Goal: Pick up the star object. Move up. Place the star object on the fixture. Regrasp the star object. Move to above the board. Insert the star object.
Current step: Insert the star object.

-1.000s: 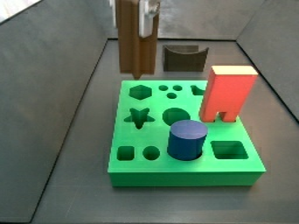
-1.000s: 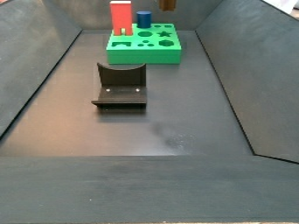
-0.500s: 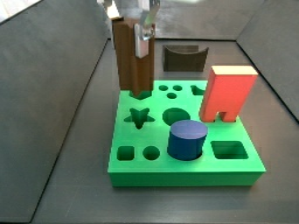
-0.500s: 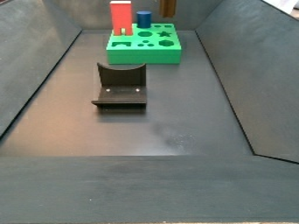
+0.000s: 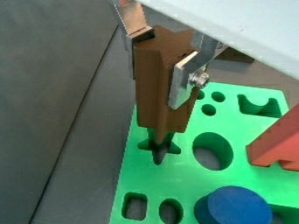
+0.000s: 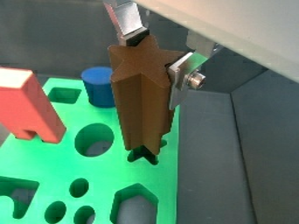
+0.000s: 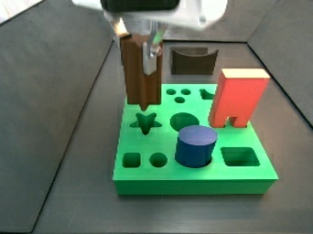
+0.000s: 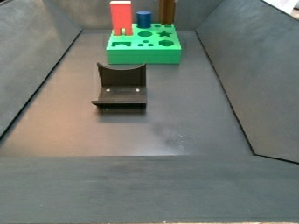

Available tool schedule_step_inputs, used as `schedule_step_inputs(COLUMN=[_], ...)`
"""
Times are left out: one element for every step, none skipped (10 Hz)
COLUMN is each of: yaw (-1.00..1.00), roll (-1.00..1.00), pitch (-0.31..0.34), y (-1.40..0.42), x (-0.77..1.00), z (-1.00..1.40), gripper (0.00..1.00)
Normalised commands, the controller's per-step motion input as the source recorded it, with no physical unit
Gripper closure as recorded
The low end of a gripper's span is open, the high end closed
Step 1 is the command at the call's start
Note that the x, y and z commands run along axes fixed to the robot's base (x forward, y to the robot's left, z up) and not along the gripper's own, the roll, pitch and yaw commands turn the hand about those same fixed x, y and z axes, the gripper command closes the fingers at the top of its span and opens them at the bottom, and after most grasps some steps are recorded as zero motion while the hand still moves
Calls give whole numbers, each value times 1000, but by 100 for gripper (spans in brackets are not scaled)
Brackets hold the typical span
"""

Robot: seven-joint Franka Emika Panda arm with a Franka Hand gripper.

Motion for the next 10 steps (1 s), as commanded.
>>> schedule_step_inputs(yaw=[100,86,71,29,71,74,66,94,109,177], roll=[197,183,191,186,160,111,130,233,224,166], pitch=[-14,-20,-24,-44,-36,-39,-9,0,0,0], y=[-40,-54,-86,-131,-191,-246,-220,-117,-40,-23], x=[0,0,0,0,23,120,129,126,180,251], z=[-237,-223,-237,-271,-206,-140,-157,-143,-163,-163], gripper=[100,100,100,100,100,100,100,100,100,100])
